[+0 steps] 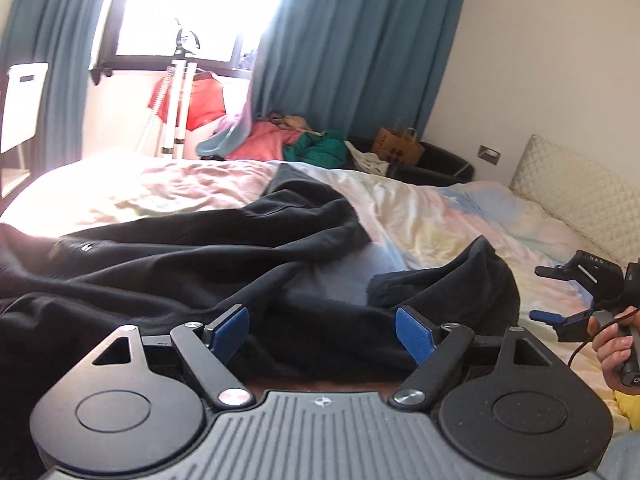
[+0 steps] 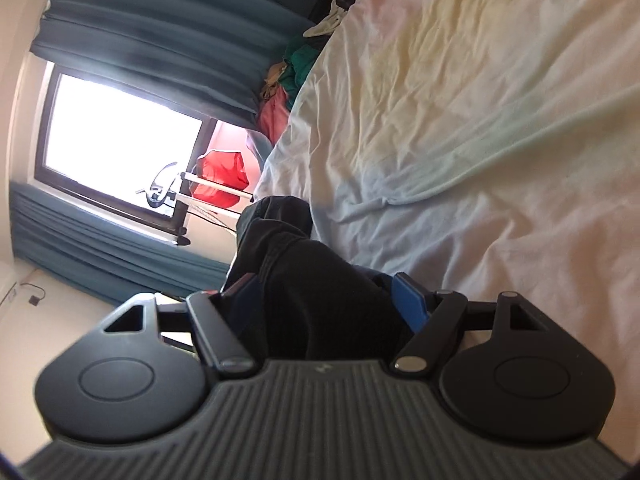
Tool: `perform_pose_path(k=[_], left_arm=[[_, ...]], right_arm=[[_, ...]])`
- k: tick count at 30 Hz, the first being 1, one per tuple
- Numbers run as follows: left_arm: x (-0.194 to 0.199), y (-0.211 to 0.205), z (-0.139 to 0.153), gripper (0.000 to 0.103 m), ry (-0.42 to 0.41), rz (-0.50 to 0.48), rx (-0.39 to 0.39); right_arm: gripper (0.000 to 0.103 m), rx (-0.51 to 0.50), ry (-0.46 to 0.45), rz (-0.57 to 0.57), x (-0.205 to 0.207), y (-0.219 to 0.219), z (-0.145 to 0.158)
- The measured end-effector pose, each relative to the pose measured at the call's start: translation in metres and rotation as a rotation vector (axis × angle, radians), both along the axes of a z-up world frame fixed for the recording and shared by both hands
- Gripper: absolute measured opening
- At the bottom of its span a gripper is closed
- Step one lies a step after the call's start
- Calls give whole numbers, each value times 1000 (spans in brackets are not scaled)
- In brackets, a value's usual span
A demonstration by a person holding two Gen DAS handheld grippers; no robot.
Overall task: Fold clothes
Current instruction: 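Grasp the other pant leg hem with the right gripper and lift it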
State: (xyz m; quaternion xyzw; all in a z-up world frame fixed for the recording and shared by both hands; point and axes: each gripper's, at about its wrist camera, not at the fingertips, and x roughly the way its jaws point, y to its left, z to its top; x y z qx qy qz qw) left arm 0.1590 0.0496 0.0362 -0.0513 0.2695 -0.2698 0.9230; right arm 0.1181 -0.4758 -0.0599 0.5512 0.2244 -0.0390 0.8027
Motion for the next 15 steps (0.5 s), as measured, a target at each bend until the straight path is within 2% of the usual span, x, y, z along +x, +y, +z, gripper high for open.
perform_pose_path(k=[3, 6, 10, 15], left_arm=[[-7, 43, -3, 83, 47, 107, -54], [-2, 68, -4, 85, 66, 181, -162], [3, 93, -8, 88, 94, 256, -288], [3, 89, -15, 88, 117, 241, -281]], right_arm=[[75, 94, 83, -74, -9, -14, -21], [75, 216, 144, -129, -14, -19, -47], [75, 325, 205, -63, 5, -8, -72], [75, 311, 145, -2, 25, 10, -61]])
